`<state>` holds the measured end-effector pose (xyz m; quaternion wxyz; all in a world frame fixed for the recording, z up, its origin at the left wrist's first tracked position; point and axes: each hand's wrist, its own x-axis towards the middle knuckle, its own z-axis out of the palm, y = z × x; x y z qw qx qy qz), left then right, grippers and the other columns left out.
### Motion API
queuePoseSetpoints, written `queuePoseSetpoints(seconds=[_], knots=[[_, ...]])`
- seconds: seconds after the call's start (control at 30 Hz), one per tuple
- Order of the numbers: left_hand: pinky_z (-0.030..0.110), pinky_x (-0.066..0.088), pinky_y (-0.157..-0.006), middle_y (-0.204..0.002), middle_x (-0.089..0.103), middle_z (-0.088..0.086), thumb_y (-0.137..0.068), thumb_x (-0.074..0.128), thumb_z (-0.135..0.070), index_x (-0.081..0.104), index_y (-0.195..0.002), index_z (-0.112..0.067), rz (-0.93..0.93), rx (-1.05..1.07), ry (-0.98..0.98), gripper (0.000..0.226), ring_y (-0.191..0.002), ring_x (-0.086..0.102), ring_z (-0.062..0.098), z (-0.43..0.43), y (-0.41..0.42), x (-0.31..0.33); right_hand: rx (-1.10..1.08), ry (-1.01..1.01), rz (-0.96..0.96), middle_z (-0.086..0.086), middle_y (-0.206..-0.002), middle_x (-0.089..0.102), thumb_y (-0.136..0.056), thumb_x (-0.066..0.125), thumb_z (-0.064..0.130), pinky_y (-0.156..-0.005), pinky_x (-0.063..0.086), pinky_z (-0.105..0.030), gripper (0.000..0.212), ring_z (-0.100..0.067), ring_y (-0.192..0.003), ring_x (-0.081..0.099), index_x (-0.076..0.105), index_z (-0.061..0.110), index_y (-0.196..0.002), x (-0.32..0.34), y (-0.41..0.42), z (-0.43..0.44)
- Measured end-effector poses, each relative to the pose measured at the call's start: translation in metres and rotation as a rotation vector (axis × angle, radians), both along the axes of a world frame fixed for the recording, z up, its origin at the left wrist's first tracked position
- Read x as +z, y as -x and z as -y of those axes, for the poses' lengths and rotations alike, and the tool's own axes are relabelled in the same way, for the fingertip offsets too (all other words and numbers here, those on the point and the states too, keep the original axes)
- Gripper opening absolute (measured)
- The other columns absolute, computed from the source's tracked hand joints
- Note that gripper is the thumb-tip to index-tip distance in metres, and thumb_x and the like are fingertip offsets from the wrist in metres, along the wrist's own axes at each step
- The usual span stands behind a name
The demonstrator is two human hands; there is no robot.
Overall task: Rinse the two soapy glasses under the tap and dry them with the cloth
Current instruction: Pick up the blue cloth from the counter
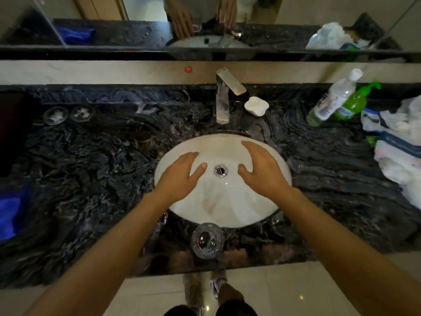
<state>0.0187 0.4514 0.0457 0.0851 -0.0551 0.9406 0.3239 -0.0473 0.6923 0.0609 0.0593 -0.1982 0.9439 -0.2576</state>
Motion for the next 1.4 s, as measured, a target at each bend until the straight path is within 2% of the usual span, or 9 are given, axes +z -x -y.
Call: queuePoseSetpoints(seconds=[0.17,0.33,0.57,0.7,0.8,0.97,1.17,1.23,1.4], knots=[[0.023,0.027,-0.111,-0.157,0.046,0.002,-0.102,0.044,-0.055,0.043,-0.153,-0.019,-0.014,-0.016,-0.118,0.062,-0.143,0.043,0.018,-0.016,-0.061,0.011,-0.125,-0.038,0.108,-0.013,-0.157,0.043,-0.095,0.068,0.025,-0.120,0.026,-0.034,0.068,-0.032,-0.144,0.040,0.038,0.007,-0.154,0.003,-0.060,-0.030],[0.029,0.030,-0.116,-0.158,0.045,0.001,-0.098,0.043,-0.061,0.043,-0.154,-0.020,-0.014,-0.025,-0.183,0.069,-0.144,0.042,0.017,-0.037,-0.102,0.022,-0.198,-0.026,0.155,-0.014,-0.156,0.044,-0.097,0.067,0.025,-0.120,0.030,-0.040,0.066,-0.031,-0.145,0.040,0.039,0.005,-0.153,0.018,-0.103,-0.052],[0.026,0.035,-0.112,-0.155,0.048,-0.001,-0.101,0.051,-0.052,0.045,-0.152,-0.021,-0.062,0.144,-0.249,0.060,-0.138,0.047,0.014,-0.038,-0.149,0.033,-0.192,0.097,0.182,-0.012,-0.153,0.048,-0.097,0.068,0.023,-0.110,0.025,-0.019,0.061,-0.026,-0.141,0.045,0.044,0.006,-0.150,0.030,-0.140,-0.034],[0.026,0.036,-0.111,-0.154,0.048,0.000,-0.101,0.050,-0.053,0.044,-0.152,-0.019,-0.064,0.243,-0.194,0.061,-0.138,0.047,0.017,-0.027,-0.173,0.033,-0.090,0.114,0.217,-0.007,-0.155,0.047,-0.098,0.065,0.030,-0.110,0.023,-0.020,0.061,-0.022,-0.142,0.043,0.042,0.013,-0.152,0.027,-0.147,-0.003],[0.037,0.042,-0.113,-0.152,0.050,0.003,-0.099,0.043,-0.062,0.046,-0.149,-0.019,-0.087,0.311,-0.107,0.066,-0.138,0.049,0.021,-0.016,-0.191,0.030,0.020,0.111,0.221,-0.007,-0.155,0.047,-0.099,0.064,0.032,-0.115,0.030,-0.028,0.062,-0.023,-0.143,0.043,0.041,0.014,-0.153,0.028,-0.149,0.021],[0.044,0.025,-0.124,-0.164,0.036,0.003,-0.102,0.043,-0.058,0.040,-0.156,-0.021,-0.031,0.477,0.031,0.065,-0.153,0.027,0.023,0.012,-0.228,0.028,0.235,0.047,0.205,-0.006,-0.160,0.040,-0.099,0.062,0.034,-0.120,0.030,-0.038,0.063,-0.024,-0.147,0.037,0.038,0.016,-0.155,0.026,-0.155,0.072],[0.048,0.012,-0.127,-0.171,0.018,0.002,-0.103,0.031,-0.063,0.026,-0.161,-0.025,0.138,0.582,0.229,0.070,-0.158,0.012,0.027,0.061,-0.268,0.022,0.437,-0.091,0.194,-0.013,-0.156,0.043,-0.100,0.061,0.032,-0.115,0.028,-0.032,0.064,-0.031,-0.144,0.038,0.037,0.009,-0.154,0.022,-0.164,0.129],[0.048,0.010,-0.126,-0.171,0.015,0.004,-0.103,0.030,-0.063,0.025,-0.161,-0.025,0.176,0.713,0.253,0.070,-0.158,0.010,0.028,0.119,-0.304,0.017,0.569,-0.097,0.185,-0.012,-0.159,0.040,-0.100,0.060,0.036,-0.119,0.027,-0.036,0.067,-0.030,-0.147,0.035,0.034,0.011,-0.156,0.016,-0.181,0.197],[0.052,0.000,-0.126,-0.173,-0.001,0.004,-0.103,0.023,-0.065,0.012,-0.164,-0.027,0.285,0.660,0.376,0.072,-0.159,-0.003,0.030,0.176,-0.326,0.010,0.664,-0.218,0.071,-0.022,-0.162,0.032,-0.099,0.057,0.046,-0.122,0.027,-0.047,0.073,-0.039,-0.150,0.028,0.032,0.010,-0.157,-0.006,-0.189,0.253]])
